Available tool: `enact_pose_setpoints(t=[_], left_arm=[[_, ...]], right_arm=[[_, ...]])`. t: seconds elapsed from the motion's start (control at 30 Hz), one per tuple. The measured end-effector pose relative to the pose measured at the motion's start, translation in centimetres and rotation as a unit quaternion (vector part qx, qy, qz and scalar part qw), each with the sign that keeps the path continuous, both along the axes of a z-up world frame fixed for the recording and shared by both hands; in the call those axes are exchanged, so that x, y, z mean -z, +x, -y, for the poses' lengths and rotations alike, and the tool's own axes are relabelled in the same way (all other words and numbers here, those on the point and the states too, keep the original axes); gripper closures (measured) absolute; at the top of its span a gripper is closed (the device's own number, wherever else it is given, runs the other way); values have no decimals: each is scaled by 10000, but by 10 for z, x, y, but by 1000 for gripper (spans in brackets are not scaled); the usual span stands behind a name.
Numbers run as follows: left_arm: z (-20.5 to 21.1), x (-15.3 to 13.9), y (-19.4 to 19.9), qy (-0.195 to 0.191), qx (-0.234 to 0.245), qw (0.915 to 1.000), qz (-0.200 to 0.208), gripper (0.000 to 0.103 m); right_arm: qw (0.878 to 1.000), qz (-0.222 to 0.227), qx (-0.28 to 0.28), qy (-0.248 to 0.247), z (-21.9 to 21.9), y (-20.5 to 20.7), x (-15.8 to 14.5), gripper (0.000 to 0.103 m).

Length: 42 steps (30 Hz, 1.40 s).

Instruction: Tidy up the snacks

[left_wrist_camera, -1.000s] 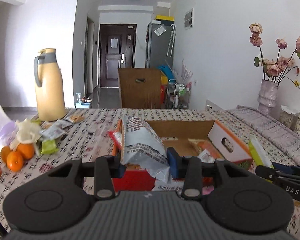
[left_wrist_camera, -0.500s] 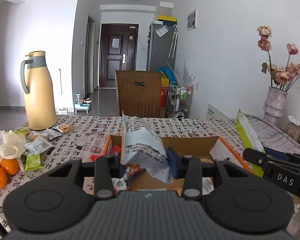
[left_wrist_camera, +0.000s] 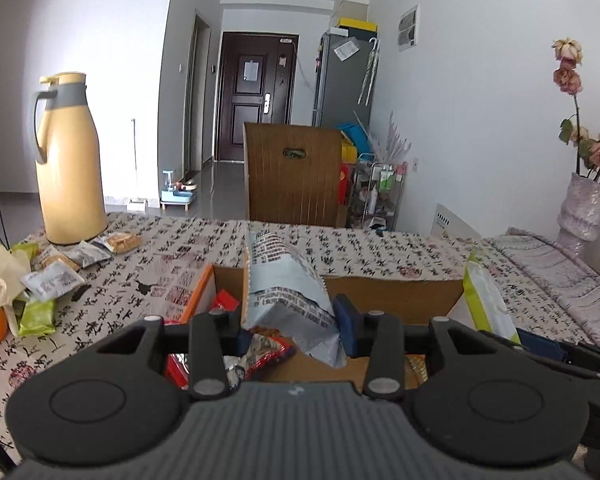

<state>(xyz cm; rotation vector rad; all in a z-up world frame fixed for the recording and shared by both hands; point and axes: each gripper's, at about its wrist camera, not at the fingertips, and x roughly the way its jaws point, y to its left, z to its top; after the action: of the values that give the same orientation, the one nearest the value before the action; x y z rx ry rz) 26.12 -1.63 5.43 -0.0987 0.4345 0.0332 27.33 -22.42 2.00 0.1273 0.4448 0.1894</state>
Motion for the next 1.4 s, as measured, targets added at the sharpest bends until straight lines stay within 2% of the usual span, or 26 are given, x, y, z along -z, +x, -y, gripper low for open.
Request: enact_pose_setpoints(t=[0.17,0.33,0.43,0.47,0.5,0.53,0.57,0.6,0.67,1.13,1.4], left_arm=[[-3,12,7,-15,-17,9999,-152,61],[-5,15,4,-47,53,9999,-81,61],[-6,13,-1,-85,2,10000,34,53],[-7,13,-2,-98,-15,9999,71,44],[-8,12,-4,-118,-37,9999,115,27],[-9,11,-6,-123,-112,9997,175,16],[-10,10,-7,-99,-228,9994,248,0],[-11,9,-9,-79,-312,9989,330,0],[-13,8,-10,-130,-366,9986,357,0],[-19,9,-8,-294,-496,9979,278,0],[-14,-6,-20,-375,-362,9981,314,0]], right_arm=[[9999,-64,-97,-75,-4,2,8,65],[9998,-125,-54,-138,-5,4,11,64],[9999,-101,-36,-108,-2,3,10,62],[9999,-99,-31,-104,-3,1,9,52],[9999,-103,-29,-81,-3,0,9,35],[9999,-95,-8,-70,-1,0,9,26],[9999,-77,27,-76,0,-1,8,12],[9999,-47,70,-83,0,-2,8,5],[9999,8,127,-14,2,-4,6,0],[9999,-7,158,18,5,-4,6,0],[9999,136,92,23,5,-11,-9,0]])
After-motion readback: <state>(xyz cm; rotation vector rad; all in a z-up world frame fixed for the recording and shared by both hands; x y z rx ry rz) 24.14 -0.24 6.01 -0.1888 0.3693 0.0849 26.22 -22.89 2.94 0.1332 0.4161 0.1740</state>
